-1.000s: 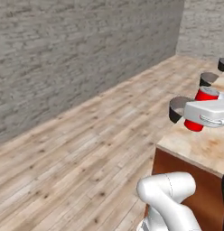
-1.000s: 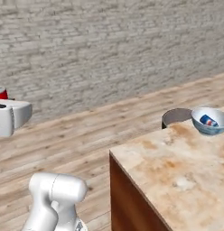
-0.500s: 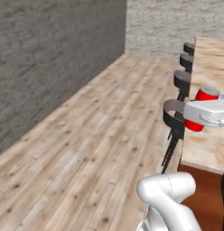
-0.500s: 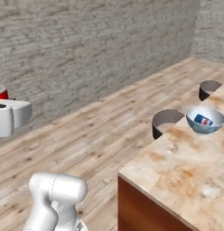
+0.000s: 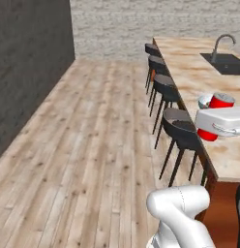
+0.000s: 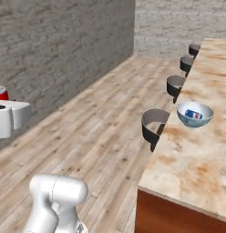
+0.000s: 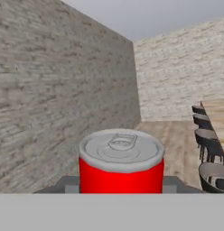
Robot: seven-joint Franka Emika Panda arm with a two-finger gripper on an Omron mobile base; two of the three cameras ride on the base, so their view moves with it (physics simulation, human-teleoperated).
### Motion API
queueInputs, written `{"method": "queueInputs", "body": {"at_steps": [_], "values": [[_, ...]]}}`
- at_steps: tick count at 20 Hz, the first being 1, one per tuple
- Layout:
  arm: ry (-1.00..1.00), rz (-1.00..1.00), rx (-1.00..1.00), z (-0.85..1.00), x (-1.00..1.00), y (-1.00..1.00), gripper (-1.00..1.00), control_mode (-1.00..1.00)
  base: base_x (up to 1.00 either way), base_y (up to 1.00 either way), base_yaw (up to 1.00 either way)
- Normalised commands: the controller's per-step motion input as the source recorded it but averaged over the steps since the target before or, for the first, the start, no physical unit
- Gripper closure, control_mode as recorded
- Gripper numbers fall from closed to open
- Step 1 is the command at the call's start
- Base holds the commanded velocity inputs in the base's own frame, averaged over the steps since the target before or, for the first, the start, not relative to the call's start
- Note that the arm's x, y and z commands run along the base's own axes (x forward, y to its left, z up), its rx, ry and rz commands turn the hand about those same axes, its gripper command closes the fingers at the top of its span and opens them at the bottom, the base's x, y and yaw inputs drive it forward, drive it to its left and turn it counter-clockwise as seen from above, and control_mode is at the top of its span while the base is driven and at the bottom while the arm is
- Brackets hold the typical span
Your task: Open the fridge, grab two sodas, and place both sodas inside the bowl with ice on the dining counter.
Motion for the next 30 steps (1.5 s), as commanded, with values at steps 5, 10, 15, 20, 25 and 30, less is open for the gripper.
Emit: {"method": "queueInputs", "body": {"at_steps": [5,10,15,20,25,30], "values": [[0.00,0.00,0.00,0.00,0.00,0.00,1.00,1.00,0.54,0.45,-0.60],[0.00,0.00,0.00,0.00,0.00,0.00,1.00,1.00,0.57,0.45,-0.60],[0.00,0.00,0.00,0.00,0.00,0.00,1.00,1.00,0.60,0.54,-0.56],[0.00,0.00,0.00,0.00,0.00,0.00,1.00,1.00,0.62,0.64,-0.52],[0.00,0.00,0.00,0.00,0.00,0.00,1.00,1.00,0.63,0.68,-0.51],[0.00,0.00,0.00,0.00,0.00,0.00,1.00,1.00,0.61,0.67,-0.51]]}}
